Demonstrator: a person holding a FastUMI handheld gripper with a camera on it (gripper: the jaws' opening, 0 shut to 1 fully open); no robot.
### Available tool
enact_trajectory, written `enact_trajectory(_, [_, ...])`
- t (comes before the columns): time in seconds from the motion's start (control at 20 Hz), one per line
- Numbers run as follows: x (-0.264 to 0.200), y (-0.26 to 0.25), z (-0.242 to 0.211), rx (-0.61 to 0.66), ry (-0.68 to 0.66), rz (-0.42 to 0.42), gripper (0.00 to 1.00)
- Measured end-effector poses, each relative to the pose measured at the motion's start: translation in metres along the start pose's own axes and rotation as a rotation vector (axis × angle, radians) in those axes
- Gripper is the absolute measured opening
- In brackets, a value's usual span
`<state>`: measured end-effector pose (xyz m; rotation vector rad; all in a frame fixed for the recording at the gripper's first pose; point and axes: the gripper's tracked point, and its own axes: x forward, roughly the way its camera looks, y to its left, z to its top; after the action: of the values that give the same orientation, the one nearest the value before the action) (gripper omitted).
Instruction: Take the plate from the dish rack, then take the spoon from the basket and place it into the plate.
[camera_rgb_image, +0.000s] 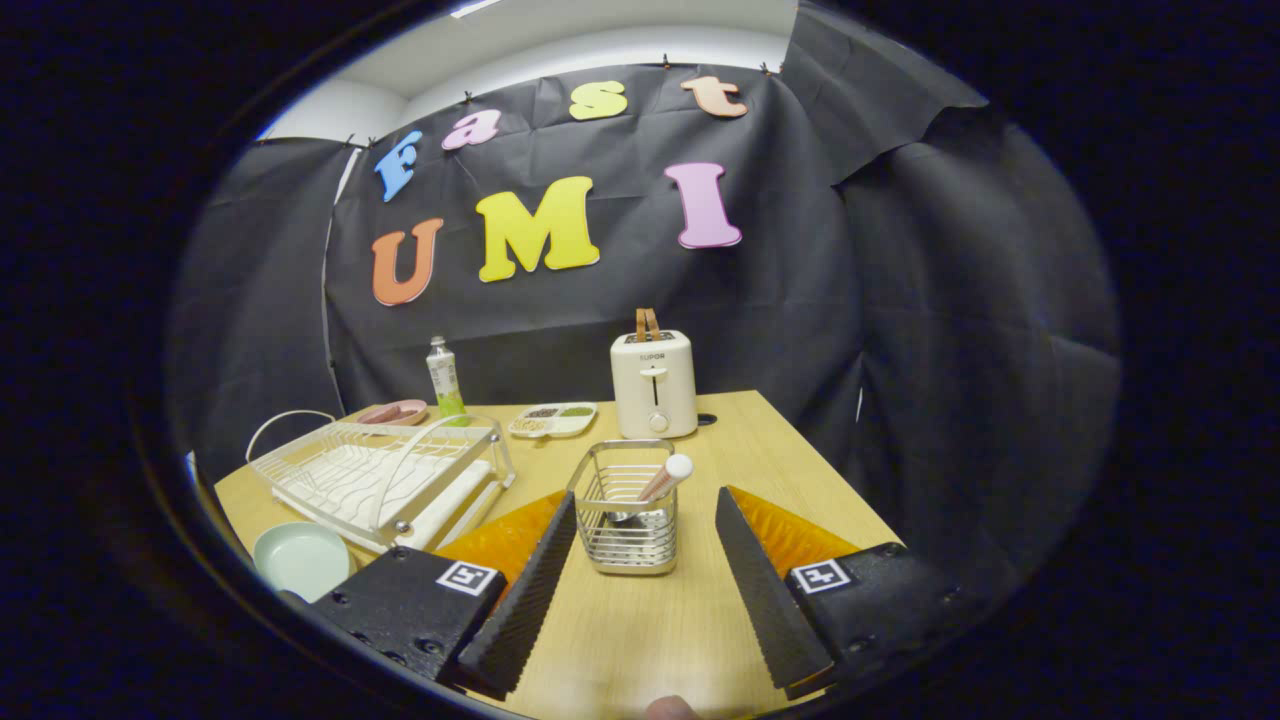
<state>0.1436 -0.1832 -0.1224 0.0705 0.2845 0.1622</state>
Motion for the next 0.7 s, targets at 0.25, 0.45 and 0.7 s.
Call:
enact_trajectory(0.25, [0.034,0.002,0.001,0.047,0.031,0.049,0.66])
enact_trajectory(0.45, [0.045,0.001,0.005,0.016,0.029,0.05,0.4])
enact_trajectory(0.7, [0.043,-0.003,0.009,0.017,0.045,0.058,0.25])
